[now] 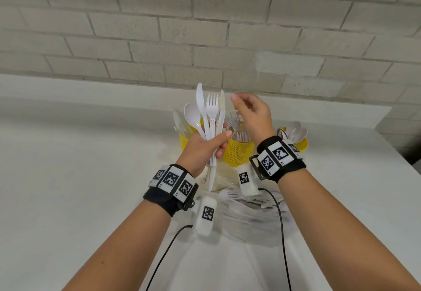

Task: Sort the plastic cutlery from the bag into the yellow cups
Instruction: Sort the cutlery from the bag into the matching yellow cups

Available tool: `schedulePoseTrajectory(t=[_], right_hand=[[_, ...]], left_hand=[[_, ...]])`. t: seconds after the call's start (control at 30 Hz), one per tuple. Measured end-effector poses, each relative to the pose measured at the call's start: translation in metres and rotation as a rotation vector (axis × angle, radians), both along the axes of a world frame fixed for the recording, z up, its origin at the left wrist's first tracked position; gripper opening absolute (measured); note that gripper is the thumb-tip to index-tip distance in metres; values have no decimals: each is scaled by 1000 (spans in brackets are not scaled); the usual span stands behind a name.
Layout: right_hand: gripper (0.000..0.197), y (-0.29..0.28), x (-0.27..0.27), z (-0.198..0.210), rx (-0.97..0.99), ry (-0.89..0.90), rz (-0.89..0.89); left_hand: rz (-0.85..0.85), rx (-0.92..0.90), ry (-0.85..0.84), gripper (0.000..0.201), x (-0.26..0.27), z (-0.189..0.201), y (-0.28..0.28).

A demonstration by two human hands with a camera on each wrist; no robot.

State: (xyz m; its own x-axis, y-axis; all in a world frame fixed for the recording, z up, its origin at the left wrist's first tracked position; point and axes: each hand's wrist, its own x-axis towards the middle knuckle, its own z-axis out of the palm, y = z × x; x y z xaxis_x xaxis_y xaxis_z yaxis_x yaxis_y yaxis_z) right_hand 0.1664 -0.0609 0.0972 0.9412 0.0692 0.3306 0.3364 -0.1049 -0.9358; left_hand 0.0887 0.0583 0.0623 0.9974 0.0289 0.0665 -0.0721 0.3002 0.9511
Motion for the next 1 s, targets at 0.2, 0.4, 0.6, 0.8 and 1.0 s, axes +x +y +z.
schedulePoseTrajectory(t=[0.2, 0.4, 0.6, 0.8, 1.0], right_hand=[[26, -2, -24, 21, -99, 273, 584], [32, 1, -21, 15, -74, 291, 532], [39, 6, -18, 13, -61, 350, 513], [22, 11, -21, 14, 70, 403, 461], [22, 18, -15, 20, 270, 486, 371]], left_hand=[[6, 66, -86, 3, 1, 3, -1], [11, 55, -78, 22, -3, 3, 2], [31, 16, -64, 29, -6, 6, 5], [107, -62, -41, 22, -8, 8, 8], [213, 46, -67, 21, -8, 11, 14]])
